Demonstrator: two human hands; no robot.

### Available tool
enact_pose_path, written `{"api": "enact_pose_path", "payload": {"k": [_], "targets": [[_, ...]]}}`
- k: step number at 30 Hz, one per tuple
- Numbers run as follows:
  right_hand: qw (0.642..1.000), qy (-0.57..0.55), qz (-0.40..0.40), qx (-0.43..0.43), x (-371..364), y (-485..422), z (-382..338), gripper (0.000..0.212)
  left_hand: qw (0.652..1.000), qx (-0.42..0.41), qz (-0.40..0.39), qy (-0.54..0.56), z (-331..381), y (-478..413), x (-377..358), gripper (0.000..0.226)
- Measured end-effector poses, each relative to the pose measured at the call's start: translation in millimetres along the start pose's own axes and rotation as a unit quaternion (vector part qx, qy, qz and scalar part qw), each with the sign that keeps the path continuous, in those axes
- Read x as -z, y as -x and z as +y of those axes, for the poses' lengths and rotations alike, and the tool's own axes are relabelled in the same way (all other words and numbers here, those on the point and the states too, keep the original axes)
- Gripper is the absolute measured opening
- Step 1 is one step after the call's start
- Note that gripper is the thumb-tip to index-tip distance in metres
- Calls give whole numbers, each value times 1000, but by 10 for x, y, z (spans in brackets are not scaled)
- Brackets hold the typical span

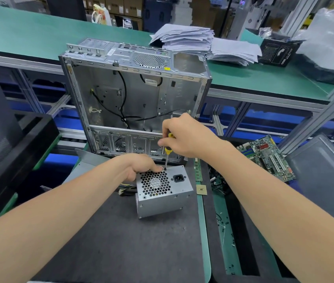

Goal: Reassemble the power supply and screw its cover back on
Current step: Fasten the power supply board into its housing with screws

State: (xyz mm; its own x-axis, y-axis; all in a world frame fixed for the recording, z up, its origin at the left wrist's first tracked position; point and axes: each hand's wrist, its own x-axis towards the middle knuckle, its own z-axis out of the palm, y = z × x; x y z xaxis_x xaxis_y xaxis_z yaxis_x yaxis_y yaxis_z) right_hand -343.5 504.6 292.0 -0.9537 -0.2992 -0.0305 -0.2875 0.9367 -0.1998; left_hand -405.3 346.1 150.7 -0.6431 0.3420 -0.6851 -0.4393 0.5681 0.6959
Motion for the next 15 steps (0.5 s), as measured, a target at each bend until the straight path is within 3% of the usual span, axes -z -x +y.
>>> {"api": "enact_pose_path", "payload": {"k": [7,10,13,15], "targets": [[995,51,47,-65,-108,1,31,46,1000,4,4,8,19,48,-6,89],[1000,17,-3,5,-35,23,41,27,999,21,-19,40,17,45,1,75],[994,11,-57,87,67,81,62,10,999,12,-20,36,6,36,-10,81],[990,26,-83,115,166,94,113,14,999,22,-18,39,23,62,-7,72]]}}
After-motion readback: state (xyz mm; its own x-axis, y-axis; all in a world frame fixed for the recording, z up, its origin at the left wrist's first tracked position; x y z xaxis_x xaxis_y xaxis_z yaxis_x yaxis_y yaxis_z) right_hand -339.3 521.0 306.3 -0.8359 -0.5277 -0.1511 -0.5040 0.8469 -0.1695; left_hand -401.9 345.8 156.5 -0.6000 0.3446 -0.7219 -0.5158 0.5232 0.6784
